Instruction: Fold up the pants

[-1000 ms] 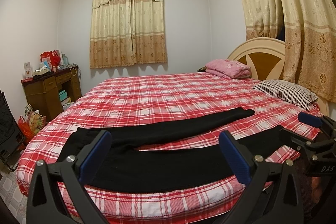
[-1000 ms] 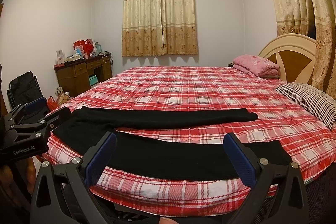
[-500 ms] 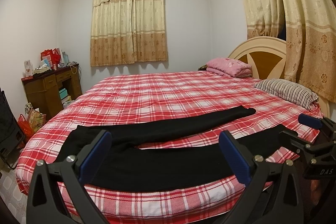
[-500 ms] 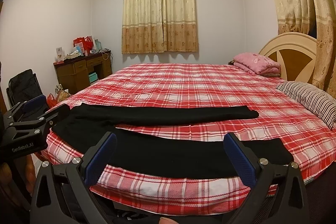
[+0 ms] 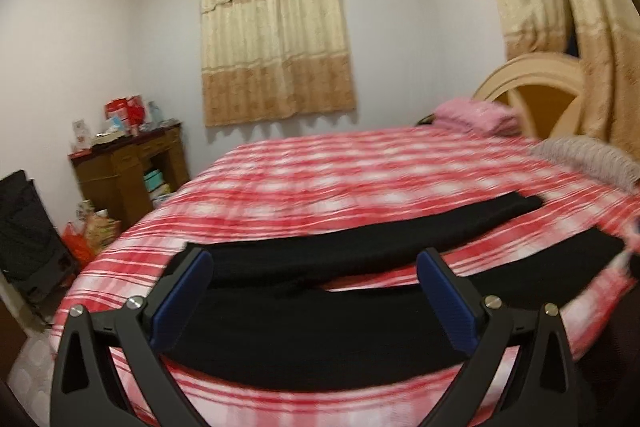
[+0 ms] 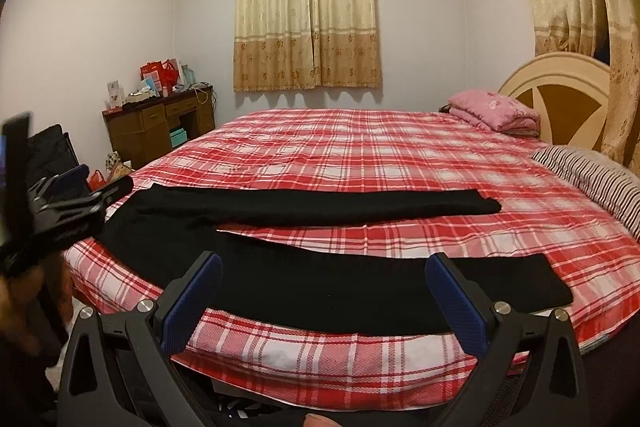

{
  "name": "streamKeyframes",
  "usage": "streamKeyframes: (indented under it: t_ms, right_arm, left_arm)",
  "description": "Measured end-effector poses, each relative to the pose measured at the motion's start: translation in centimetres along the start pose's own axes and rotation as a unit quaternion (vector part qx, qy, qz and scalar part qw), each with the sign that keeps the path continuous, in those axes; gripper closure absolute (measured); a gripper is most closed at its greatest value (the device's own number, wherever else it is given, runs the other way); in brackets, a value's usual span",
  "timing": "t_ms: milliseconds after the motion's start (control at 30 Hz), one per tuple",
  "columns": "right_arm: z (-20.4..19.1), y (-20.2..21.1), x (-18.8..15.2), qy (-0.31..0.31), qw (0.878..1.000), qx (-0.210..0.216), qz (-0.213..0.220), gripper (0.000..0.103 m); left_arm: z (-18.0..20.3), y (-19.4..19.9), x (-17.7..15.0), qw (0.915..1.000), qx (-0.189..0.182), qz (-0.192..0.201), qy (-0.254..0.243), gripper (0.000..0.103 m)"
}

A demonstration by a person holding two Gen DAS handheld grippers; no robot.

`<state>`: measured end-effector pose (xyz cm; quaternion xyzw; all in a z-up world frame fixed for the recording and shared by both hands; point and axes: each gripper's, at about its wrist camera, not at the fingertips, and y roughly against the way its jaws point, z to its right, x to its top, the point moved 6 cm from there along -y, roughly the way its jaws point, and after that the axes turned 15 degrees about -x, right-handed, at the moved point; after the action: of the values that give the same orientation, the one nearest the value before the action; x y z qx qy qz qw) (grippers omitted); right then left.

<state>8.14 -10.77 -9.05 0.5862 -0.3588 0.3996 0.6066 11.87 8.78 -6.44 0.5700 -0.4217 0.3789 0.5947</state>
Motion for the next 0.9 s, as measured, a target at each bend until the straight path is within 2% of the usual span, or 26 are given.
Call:
streamKeyframes:
  t_ms: [133,233,400,433,600,667,733,900]
  right_arm:
    - [0.2,-2.1,-1.2,-0.011,1.0,0.012,-0.013,0.001]
    - [0.3,-4.2,-2.6,-0.013,0.999,0.008,-0.03,0.001]
    - [0.5,-7.4,-4.8,0.002,0.998,-0.01,-0.062,0.001]
    - [0.5,-7.8,-5.1,0.003,0.998,-0.013,-0.065,0.001]
    - [0.7,-10.1,-6.3,-0.004,0.995,-0.017,-0.094,0.001]
    - [0.7,-11.1,-6.5,-0.011,0.994,-0.015,-0.107,0.001]
    - [0.8,-11.6,-6.8,-0.015,0.993,-0.016,-0.115,0.001]
    - [0.6,-13.0,-7.3,-0.012,0.991,-0.022,-0.134,0.001]
  left_arm:
    - [-7.2,-4.7,-1.7,0.9968,0.044,-0.055,0.038,0.0]
    - [-12.2,-6.9,-2.2,0.9928,0.065,-0.077,0.065,0.0]
    - [-17.8,-10.4,-1.6,0.989,0.082,-0.114,0.045,0.0]
    - [-18.6,-11.3,-1.5,0.9883,0.078,-0.125,0.039,0.0]
    - [-22.6,-15.9,-2.2,0.98,0.053,-0.183,0.056,0.017]
    - [-23.8,-17.7,-2.9,0.9755,0.047,-0.205,0.064,0.032]
    - [-24.6,-19.2,-3.4,0.9715,0.04,-0.222,0.073,0.038]
    - [-25.8,-22.1,-4.3,0.966,0.016,-0.244,0.086,0.039]
